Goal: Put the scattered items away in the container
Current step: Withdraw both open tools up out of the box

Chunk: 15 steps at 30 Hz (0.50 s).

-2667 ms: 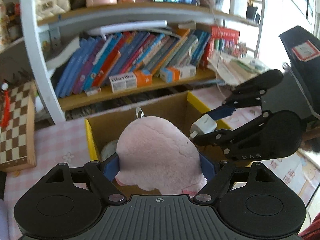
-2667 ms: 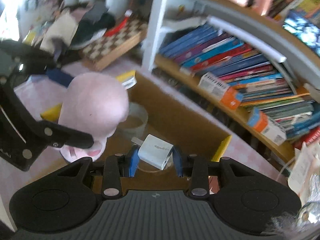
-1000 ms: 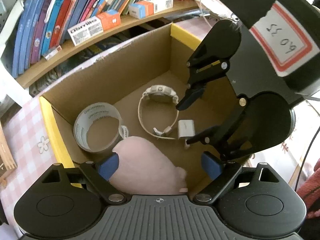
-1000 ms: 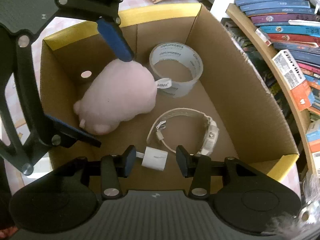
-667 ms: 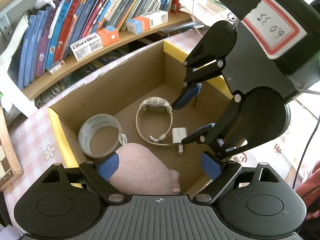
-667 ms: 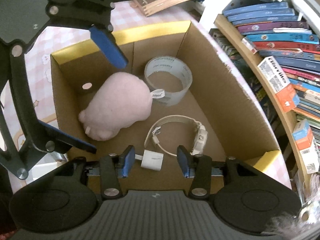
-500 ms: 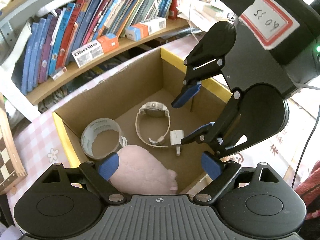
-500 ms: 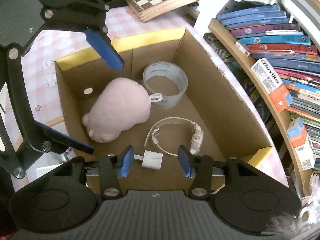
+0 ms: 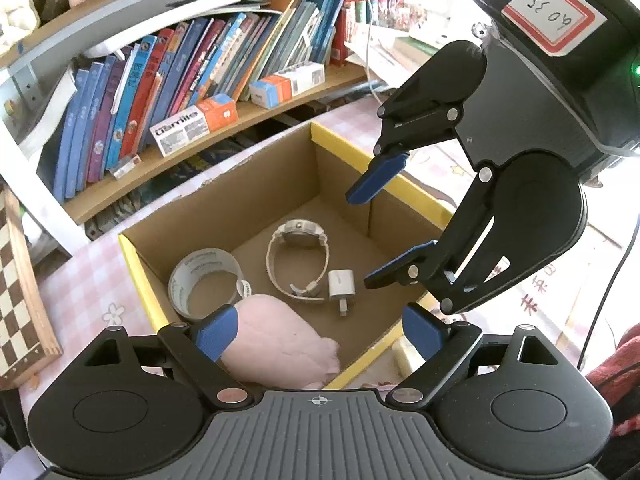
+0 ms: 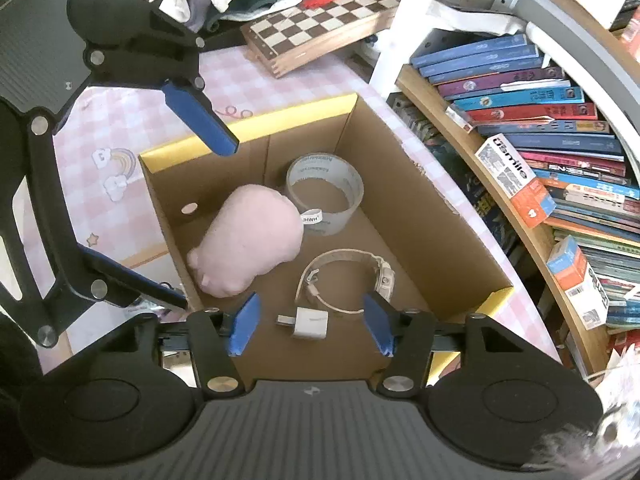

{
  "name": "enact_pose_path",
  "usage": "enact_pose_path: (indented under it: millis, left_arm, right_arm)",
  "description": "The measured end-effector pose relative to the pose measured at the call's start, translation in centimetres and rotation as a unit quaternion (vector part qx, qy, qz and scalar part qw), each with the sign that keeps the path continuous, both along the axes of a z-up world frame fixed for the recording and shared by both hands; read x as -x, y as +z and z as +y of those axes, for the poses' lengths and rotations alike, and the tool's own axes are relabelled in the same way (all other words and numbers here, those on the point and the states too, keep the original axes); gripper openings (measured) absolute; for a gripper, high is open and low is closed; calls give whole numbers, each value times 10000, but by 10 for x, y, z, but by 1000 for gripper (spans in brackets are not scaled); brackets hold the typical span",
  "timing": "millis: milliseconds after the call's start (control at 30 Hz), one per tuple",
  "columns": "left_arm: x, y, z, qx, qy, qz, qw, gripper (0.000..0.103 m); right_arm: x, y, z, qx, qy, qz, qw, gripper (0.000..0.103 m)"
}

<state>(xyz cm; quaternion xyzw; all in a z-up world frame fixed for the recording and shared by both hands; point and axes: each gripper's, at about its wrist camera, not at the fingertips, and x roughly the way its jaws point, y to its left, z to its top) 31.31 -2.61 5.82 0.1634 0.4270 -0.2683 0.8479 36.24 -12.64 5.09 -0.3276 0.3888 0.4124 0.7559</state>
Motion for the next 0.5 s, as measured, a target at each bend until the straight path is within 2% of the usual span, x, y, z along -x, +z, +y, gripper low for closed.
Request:
enact_pose_path:
  millis: [500]
  left_arm:
    - [35,9,10,302,7,-292,9991,92]
  right_arm:
    - [35,20,-12,-404,-349,-219,9983,67]
